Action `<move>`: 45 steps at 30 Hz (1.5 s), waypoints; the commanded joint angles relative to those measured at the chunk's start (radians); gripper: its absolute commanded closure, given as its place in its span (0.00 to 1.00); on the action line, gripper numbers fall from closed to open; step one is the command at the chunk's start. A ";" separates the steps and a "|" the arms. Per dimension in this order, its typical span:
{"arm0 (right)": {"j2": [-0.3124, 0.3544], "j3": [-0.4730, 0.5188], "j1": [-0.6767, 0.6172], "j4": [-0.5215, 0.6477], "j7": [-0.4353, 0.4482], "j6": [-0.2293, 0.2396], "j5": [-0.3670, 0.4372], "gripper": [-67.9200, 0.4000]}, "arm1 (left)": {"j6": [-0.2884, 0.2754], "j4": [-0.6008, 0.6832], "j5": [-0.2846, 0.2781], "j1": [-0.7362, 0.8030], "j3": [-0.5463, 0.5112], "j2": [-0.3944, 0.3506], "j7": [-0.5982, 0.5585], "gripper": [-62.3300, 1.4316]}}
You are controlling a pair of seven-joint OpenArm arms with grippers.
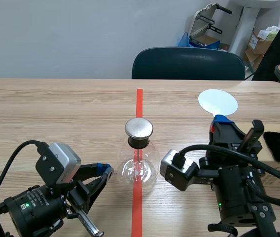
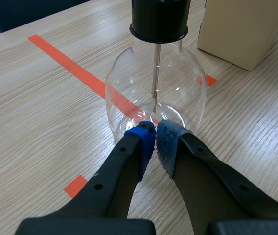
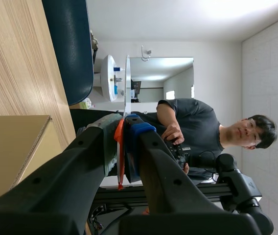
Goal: Do the electroscope experiment
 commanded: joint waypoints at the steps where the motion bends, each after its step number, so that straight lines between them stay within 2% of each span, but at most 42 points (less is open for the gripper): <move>1: 0.008 0.012 0.006 0.014 -0.003 -0.011 -0.008 0.98 | 0.002 0.024 -0.006 -0.003 -0.003 0.005 -0.014 0.88; 37: 0.008 0.012 0.004 0.014 0.000 -0.013 -0.006 0.98 | 0.002 0.024 -0.006 -0.003 -0.003 0.005 -0.014 0.88; 40: 0.008 0.016 0.001 0.014 0.016 -0.023 0.023 0.98 | 0.002 0.024 -0.006 -0.003 -0.003 0.005 -0.014 0.88; 45: 0.008 0.103 -0.060 0.043 0.109 -0.090 0.039 0.98 | 0.000 0.024 -0.006 0.006 -0.003 -0.004 -0.018 0.88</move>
